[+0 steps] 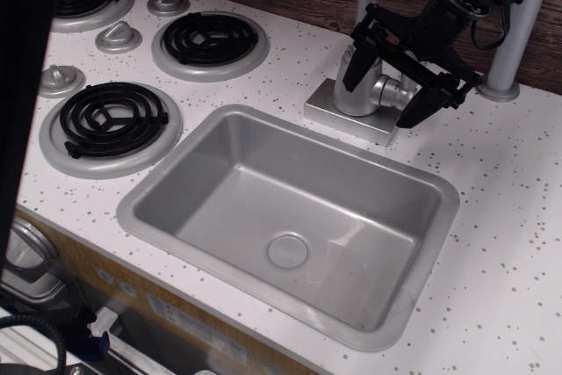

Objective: Lever vertical to front

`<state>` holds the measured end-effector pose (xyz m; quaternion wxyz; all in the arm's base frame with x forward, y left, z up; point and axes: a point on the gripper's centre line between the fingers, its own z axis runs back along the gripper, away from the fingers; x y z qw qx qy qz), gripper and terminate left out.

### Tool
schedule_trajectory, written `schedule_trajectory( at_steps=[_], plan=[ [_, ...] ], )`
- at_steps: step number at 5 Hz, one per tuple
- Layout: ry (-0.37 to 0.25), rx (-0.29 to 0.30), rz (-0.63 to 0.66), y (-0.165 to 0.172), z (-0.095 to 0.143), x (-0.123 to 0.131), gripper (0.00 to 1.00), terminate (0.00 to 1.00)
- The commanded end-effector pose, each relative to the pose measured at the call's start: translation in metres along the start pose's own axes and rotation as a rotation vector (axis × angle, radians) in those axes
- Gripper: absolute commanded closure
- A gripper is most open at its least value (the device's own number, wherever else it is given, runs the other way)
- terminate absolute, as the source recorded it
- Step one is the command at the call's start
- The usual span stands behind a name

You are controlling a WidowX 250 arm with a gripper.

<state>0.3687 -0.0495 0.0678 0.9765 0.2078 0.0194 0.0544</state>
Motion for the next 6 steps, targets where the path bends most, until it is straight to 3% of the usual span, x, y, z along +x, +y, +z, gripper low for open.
schedule_trajectory(
  at_steps=[1,2,3,6],
  plan=[
    [0.000,0.000,0.000,0.000,0.000,0.000,0.00,0.00],
    [-0.059,-0.083,0.021,-0.004,0.014,0.003,0.00,0.00],
    [-0.108,-0.092,0.031,-0.009,0.029,0.009,0.00,0.00],
    [-0.183,-0.027,-0.012,-0.002,0.060,0.037,0.00,0.00]
  ],
)
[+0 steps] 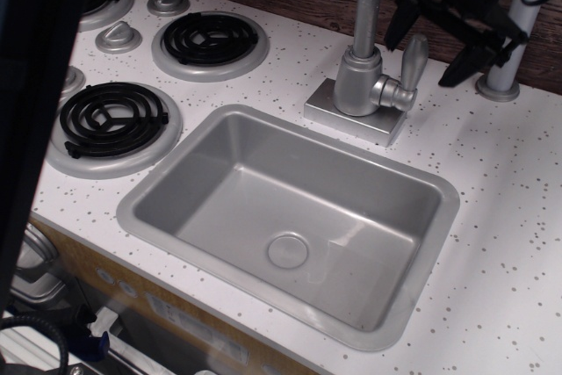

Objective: Lever vertical to front

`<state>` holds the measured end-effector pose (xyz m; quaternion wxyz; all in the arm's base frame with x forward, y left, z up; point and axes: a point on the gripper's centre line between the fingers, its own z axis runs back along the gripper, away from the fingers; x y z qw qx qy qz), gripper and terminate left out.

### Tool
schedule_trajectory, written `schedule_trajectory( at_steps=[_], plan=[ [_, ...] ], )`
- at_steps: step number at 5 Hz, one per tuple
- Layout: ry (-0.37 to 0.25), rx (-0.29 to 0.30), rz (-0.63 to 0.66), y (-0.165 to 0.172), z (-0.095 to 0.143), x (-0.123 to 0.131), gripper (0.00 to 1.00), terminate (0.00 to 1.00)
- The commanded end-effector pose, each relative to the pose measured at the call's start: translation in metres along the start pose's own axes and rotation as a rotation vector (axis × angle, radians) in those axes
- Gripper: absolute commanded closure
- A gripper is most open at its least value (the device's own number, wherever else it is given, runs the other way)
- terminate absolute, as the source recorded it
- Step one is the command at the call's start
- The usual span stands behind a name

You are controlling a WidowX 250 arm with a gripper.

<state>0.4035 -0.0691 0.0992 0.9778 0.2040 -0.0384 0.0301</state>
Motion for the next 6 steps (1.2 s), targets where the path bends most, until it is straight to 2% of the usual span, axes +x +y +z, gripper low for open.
schedule_trajectory(
  at_steps=[1,3,4,6],
  plan=[
    [-0.094,-0.022,0.002,0.007,0.017,0.017,0.00,0.00],
    [-0.114,-0.032,-0.023,0.003,0.008,0.029,0.00,0.00],
    [-0.108,-0.044,-0.017,0.000,0.002,0.034,1.00,0.00],
    [-0.066,-0.044,0.017,0.001,-0.004,0.020,1.00,0.00]
  ],
)
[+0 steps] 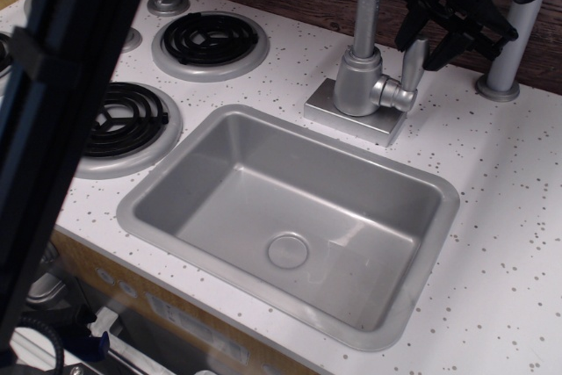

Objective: Lever vertical to front

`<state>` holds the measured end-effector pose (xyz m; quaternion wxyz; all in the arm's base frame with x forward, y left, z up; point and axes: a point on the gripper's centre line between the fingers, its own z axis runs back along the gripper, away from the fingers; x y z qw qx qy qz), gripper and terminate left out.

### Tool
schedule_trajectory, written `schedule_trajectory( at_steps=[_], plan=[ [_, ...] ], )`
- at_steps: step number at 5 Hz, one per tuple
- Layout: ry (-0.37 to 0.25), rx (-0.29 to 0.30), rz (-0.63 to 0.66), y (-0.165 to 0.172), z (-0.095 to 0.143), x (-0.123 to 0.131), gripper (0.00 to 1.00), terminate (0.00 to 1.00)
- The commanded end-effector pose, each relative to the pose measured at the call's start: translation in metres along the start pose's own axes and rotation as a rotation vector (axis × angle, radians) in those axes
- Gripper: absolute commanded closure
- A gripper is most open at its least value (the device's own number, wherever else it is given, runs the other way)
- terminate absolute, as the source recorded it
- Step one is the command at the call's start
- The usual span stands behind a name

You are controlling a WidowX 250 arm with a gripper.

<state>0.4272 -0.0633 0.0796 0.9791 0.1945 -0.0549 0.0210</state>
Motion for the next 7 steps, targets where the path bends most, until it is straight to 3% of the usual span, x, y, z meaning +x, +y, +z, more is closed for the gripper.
schedule_trajectory(
  at_steps=[1,4,7],
  plan=[
    [0.009,0.000,0.056,0.007,0.021,-0.022,1.00,0.00],
    [0.095,-0.050,0.047,0.003,-0.006,-0.043,1.00,0.00],
    [0.110,-0.084,0.049,0.000,-0.023,-0.049,1.00,0.00]
  ],
)
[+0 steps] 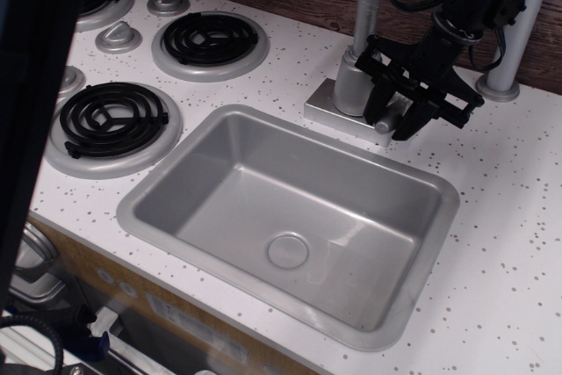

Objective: Lever vertical to front

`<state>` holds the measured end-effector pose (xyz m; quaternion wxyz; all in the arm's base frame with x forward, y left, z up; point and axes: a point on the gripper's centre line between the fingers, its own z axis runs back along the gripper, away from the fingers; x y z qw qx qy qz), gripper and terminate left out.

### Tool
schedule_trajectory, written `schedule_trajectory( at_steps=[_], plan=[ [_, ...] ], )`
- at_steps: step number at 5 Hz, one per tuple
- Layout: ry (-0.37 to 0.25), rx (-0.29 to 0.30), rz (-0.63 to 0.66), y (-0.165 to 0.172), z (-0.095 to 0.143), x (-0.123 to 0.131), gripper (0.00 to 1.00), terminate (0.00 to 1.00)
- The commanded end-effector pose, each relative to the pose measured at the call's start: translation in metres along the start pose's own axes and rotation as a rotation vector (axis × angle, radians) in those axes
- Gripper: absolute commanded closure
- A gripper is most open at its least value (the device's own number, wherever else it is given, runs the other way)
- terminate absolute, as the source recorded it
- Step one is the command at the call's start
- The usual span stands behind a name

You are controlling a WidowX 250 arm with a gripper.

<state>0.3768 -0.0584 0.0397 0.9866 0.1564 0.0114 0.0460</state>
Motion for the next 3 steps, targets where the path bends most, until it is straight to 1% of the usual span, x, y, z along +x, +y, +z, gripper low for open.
schedule_trajectory(
  at_steps=[1,2,3],
  plan=[
    [-0.023,-0.001,0.039,0.008,0.020,-0.004,0.00,0.00],
    [-0.015,0.036,0.076,0.013,0.033,-0.020,0.00,0.00],
    [-0.020,0.044,0.095,0.015,0.035,-0.029,0.00,1.00]
  ],
)
